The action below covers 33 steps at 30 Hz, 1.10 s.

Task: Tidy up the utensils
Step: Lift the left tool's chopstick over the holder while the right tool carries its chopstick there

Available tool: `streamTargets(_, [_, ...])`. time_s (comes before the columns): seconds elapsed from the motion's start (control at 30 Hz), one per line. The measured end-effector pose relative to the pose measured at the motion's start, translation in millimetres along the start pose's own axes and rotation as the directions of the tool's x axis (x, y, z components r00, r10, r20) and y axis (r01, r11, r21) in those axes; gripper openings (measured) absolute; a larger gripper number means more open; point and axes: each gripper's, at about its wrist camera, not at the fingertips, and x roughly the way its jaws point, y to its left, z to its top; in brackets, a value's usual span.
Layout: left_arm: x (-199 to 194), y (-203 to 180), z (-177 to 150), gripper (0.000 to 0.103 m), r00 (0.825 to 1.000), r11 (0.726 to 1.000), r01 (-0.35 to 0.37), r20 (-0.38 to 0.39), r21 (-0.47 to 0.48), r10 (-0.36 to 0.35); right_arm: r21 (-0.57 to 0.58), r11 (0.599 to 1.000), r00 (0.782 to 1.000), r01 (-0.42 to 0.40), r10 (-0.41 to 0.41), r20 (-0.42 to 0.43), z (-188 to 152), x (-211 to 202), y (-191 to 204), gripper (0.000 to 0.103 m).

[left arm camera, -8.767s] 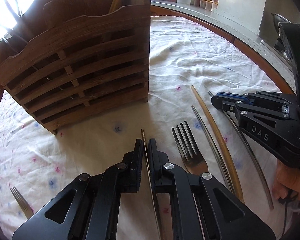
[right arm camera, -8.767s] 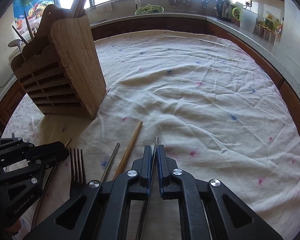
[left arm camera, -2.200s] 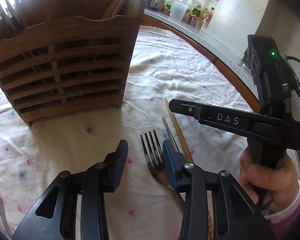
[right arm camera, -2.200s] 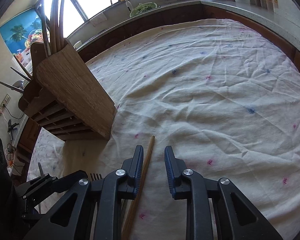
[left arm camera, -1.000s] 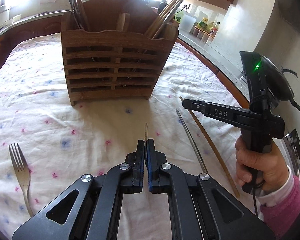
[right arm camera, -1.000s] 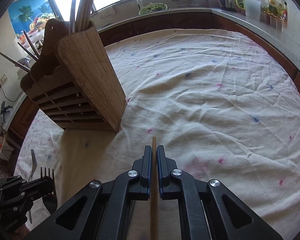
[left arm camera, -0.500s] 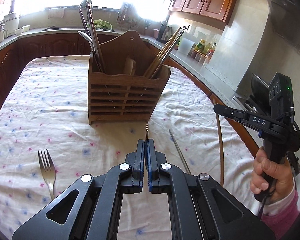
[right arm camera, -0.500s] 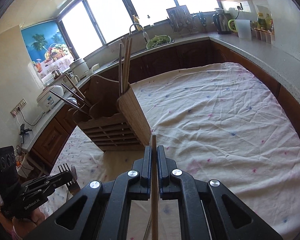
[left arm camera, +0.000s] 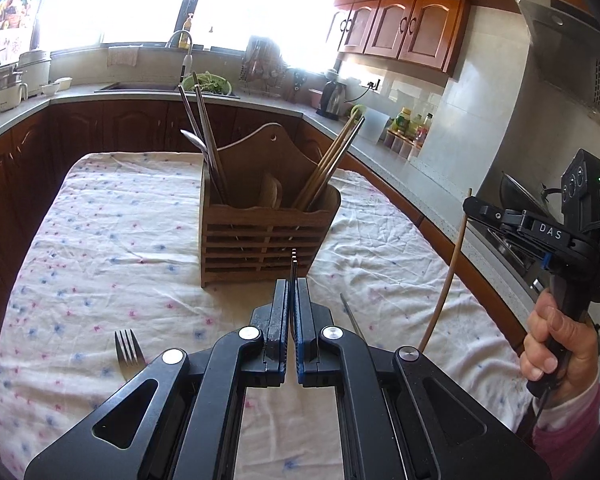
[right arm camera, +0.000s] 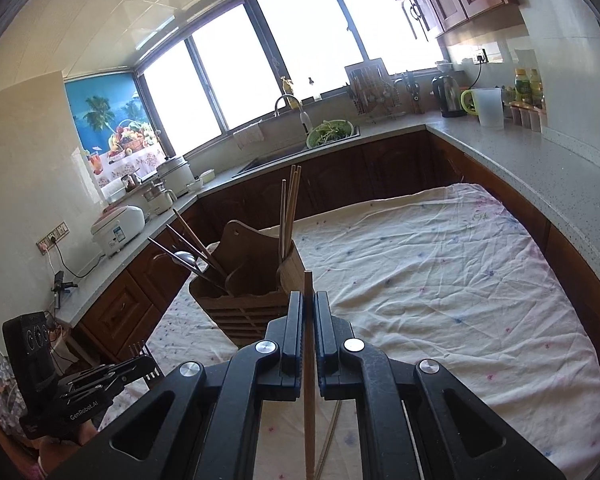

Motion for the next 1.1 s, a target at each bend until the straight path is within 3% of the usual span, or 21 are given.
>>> streamTargets(0.3, [-12.6, 7.9, 32.1, 0.002, 0.994, 0.999, -0.052, 0.093, 0.003, 0.052, -0.007, 1.0, 0.996, -0.011, 0.012, 0.088, 28.0, -7.3, 11.4, 0.005])
streamTargets(0.57, [-17.9, 16.9, 69.3, 0.002, 0.976, 0.992, -0.127, 0.179, 0.013, 0.123, -0.034, 0.999, 0.99, -0.016, 0.021, 0.141, 56.5, -1.7, 28.3, 0.005])
streamTargets(0.9, [-21.4, 32.1, 111.7, 0.002, 0.941, 0.979, -0.205, 0.274, 0.003, 0.196, -0.056, 0.998, 0.978, -0.032, 0.043, 0.204, 89.9, 9.6, 46.6, 0.005])
streamTargets(1.1, [-14.4, 41.5, 129.9, 0.002, 0.911, 0.964, -0.265, 0.323, -0.014, 0.255, -0.055, 0.998, 0.968, -0.03, 0.043, 0.248, 106.9, 17.1, 51.9, 0.005])
